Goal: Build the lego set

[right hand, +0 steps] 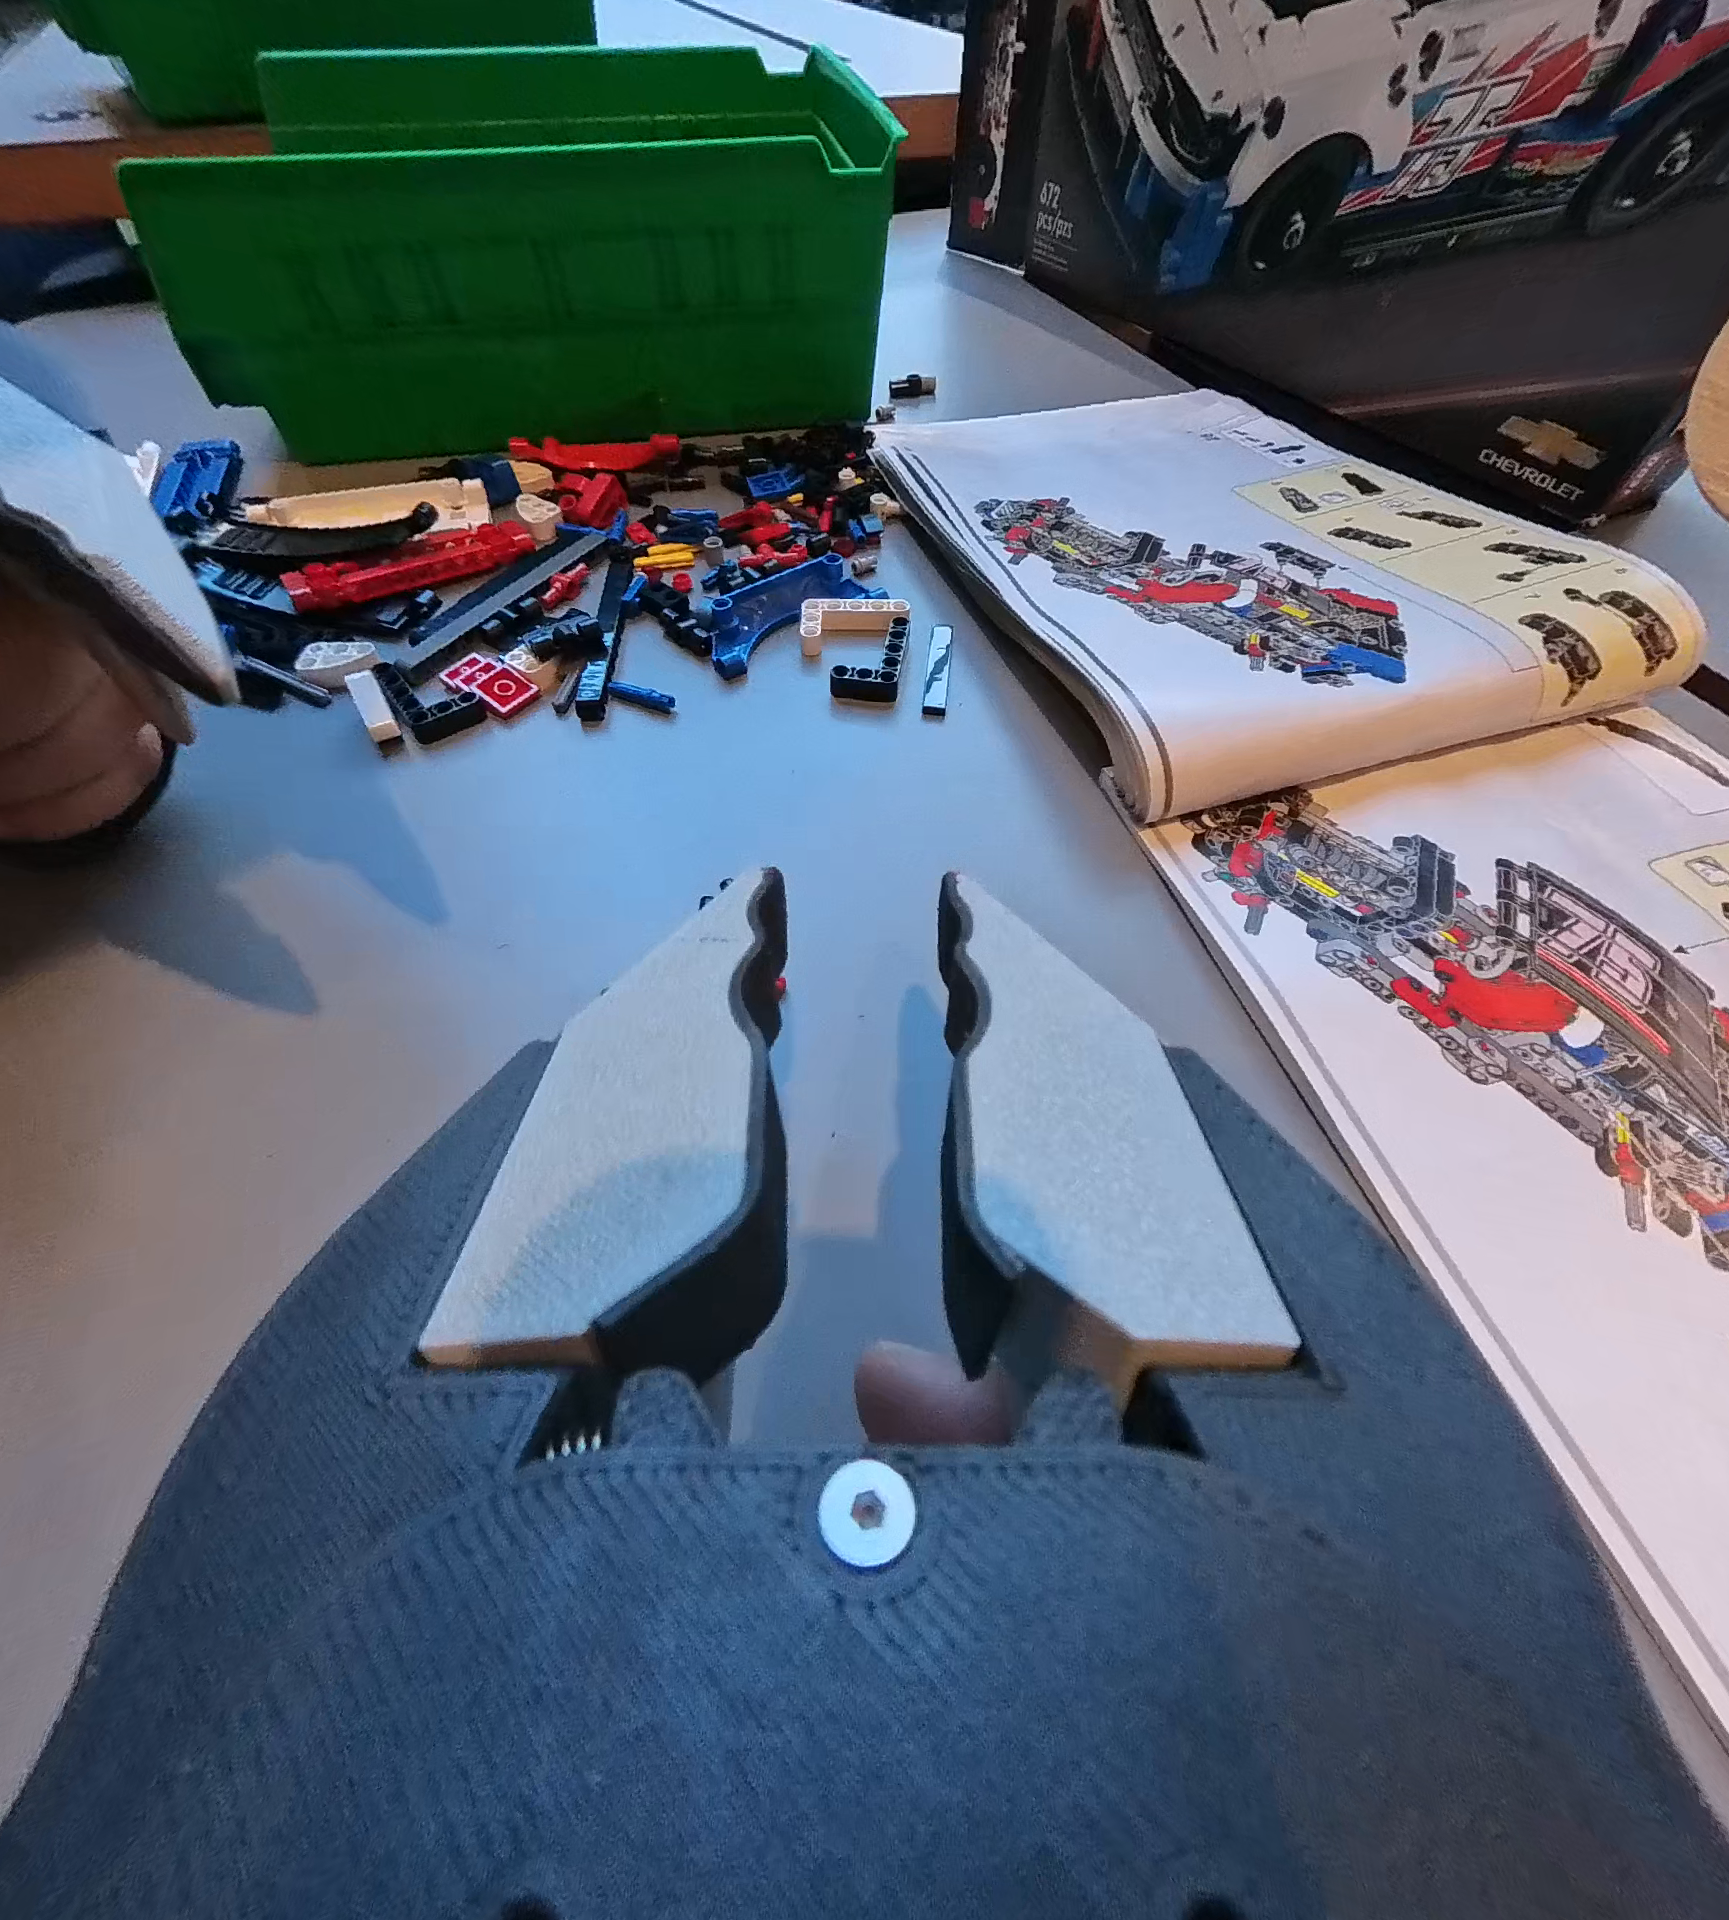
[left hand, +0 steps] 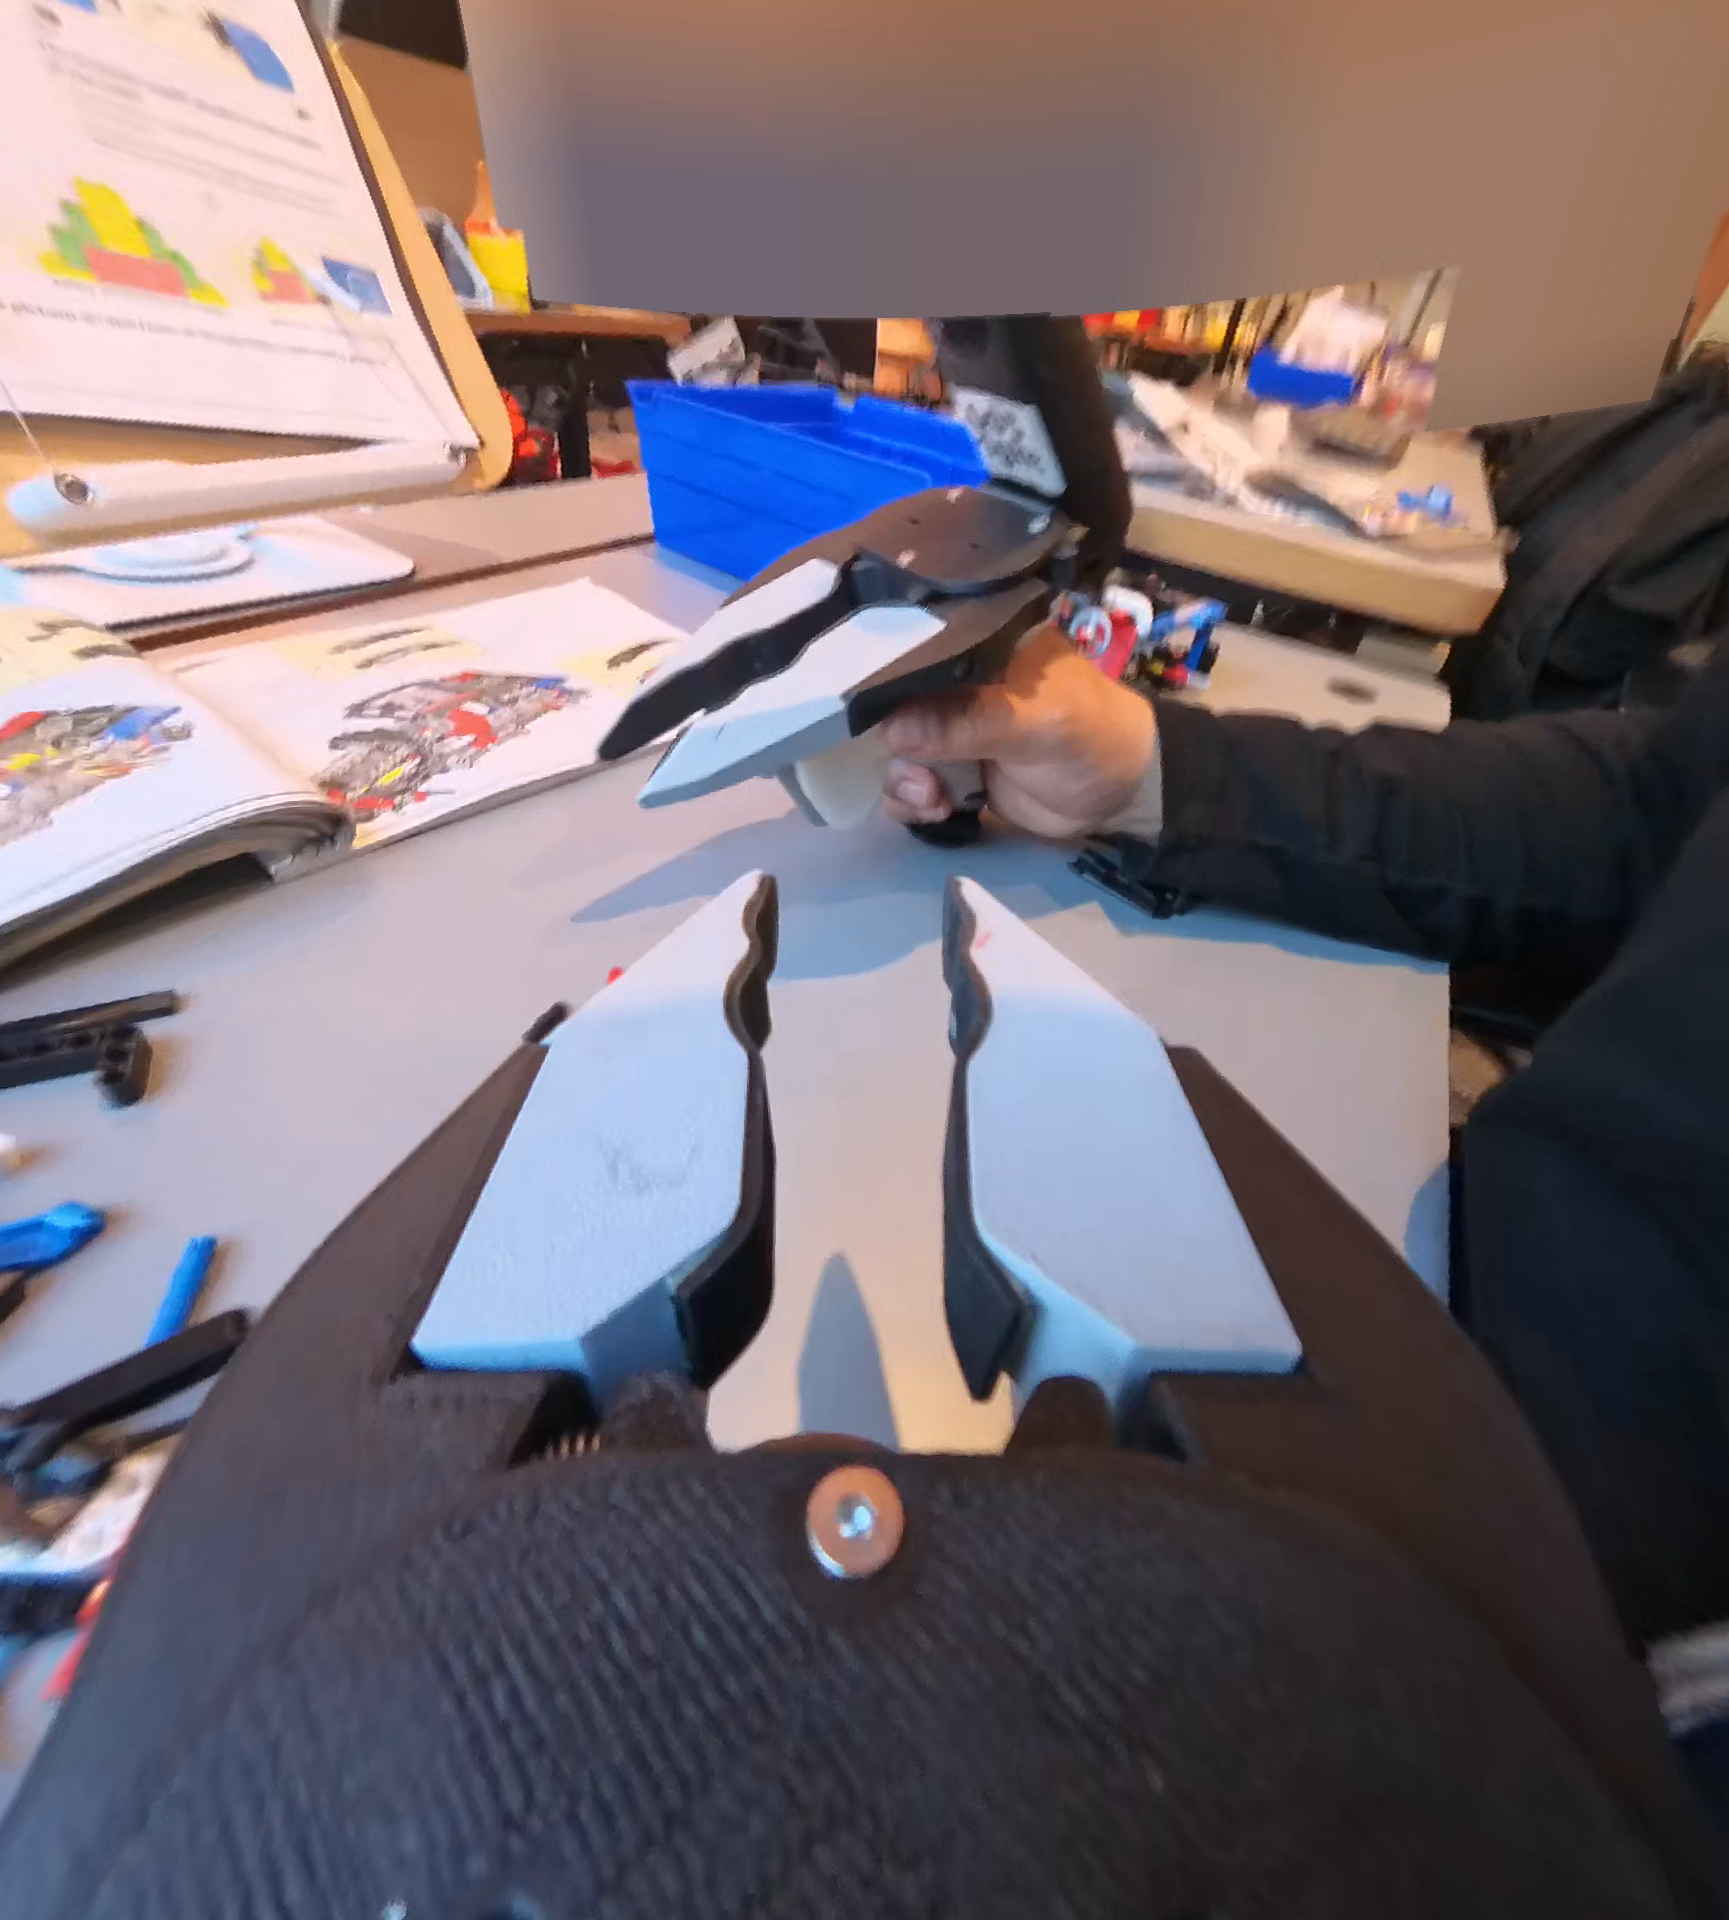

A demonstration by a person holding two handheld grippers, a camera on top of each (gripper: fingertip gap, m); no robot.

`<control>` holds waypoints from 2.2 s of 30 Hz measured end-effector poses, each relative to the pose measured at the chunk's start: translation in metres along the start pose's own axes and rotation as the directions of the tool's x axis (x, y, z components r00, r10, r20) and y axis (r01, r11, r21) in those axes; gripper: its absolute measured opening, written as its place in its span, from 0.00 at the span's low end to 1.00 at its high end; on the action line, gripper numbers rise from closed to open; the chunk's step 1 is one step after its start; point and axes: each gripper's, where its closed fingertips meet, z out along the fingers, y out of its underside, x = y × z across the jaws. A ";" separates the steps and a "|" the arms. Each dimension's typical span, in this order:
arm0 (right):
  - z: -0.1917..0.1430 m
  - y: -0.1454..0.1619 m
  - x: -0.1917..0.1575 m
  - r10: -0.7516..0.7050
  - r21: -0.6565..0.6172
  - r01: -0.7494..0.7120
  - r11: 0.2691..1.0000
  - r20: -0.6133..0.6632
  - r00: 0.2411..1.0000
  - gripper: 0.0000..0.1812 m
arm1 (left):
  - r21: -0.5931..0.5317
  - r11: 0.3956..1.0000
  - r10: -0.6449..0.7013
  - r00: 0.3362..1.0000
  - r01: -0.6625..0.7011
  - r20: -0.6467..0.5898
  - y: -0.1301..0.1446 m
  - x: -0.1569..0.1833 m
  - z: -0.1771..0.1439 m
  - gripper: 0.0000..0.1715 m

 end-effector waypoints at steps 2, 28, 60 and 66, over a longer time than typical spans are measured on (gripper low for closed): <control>-0.004 -0.006 -0.002 -0.027 0.046 0.027 0.999 -0.009 1.000 0.12 | -0.017 0.999 0.028 0.999 -0.027 0.032 -0.014 -0.012 -0.013 0.16; -0.023 -0.026 0.012 0.020 0.130 -0.007 0.991 -0.102 0.995 0.22 | -0.533 0.745 0.105 0.718 0.402 0.688 0.045 -0.213 -0.163 0.11; -0.019 -0.024 -0.002 0.004 0.102 0.001 0.995 -0.054 0.999 0.22 | -0.751 0.623 0.269 0.842 0.218 0.468 0.064 -0.222 -0.109 0.04; -0.017 -0.023 -0.003 -0.011 0.090 0.016 0.996 -0.058 0.998 0.22 | -0.697 0.704 0.218 0.891 0.139 0.398 0.040 -0.191 -0.081 0.04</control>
